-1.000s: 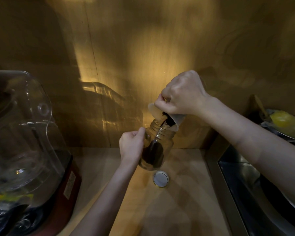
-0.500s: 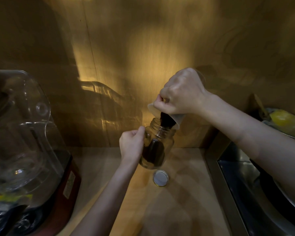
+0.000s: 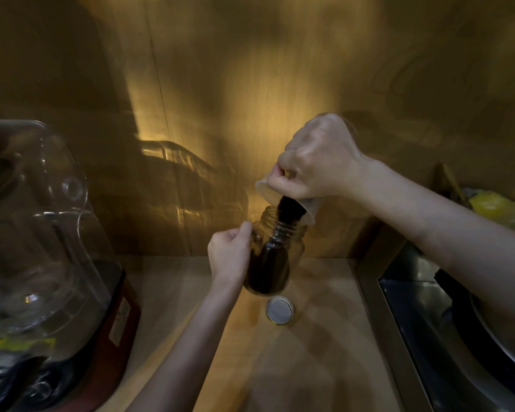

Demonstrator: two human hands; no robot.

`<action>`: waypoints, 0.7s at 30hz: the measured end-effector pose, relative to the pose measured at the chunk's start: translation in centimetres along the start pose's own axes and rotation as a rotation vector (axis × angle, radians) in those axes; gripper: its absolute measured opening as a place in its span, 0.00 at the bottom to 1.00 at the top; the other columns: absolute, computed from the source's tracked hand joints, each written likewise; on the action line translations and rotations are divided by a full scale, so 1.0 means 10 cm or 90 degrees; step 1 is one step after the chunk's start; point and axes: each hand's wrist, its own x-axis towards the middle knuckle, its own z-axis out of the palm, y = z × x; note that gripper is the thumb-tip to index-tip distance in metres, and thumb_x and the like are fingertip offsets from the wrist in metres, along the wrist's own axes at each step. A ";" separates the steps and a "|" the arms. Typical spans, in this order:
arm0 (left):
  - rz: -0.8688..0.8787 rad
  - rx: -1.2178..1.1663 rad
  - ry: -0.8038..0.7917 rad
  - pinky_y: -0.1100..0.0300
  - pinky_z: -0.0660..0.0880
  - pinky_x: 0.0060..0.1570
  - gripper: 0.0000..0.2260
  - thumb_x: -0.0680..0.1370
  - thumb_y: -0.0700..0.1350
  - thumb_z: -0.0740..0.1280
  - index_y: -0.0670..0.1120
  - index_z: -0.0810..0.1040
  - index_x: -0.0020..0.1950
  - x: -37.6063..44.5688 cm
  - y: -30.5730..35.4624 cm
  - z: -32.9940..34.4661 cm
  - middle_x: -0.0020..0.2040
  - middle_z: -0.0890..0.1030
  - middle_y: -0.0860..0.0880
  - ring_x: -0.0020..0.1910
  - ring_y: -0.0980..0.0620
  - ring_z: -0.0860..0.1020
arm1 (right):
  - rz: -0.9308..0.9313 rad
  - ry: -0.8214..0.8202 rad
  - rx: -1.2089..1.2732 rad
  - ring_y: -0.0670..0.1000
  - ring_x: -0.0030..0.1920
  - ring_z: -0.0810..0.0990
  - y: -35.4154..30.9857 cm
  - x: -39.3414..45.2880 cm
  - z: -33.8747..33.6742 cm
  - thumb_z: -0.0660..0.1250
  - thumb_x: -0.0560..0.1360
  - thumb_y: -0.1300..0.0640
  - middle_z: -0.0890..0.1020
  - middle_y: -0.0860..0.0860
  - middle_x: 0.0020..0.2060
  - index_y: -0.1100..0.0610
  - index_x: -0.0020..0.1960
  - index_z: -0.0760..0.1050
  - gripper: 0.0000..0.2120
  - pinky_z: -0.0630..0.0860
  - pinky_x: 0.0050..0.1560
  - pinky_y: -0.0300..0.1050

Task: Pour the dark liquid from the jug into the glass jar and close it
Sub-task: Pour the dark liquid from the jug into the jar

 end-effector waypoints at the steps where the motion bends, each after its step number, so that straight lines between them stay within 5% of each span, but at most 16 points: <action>1: -0.002 -0.003 0.000 0.53 0.64 0.36 0.20 0.73 0.47 0.62 0.48 0.65 0.21 0.00 0.00 0.00 0.23 0.64 0.49 0.26 0.50 0.63 | 0.000 -0.003 -0.001 0.52 0.14 0.65 0.00 0.01 0.00 0.65 0.64 0.60 0.67 0.50 0.12 0.59 0.17 0.70 0.17 0.65 0.19 0.36; 21: -0.029 -0.028 0.009 0.55 0.64 0.35 0.22 0.73 0.46 0.61 0.48 0.64 0.19 -0.02 0.04 0.01 0.20 0.64 0.52 0.25 0.52 0.63 | -0.041 0.014 -0.013 0.52 0.14 0.66 -0.05 0.07 -0.05 0.63 0.65 0.60 0.67 0.50 0.12 0.57 0.16 0.68 0.18 0.63 0.20 0.35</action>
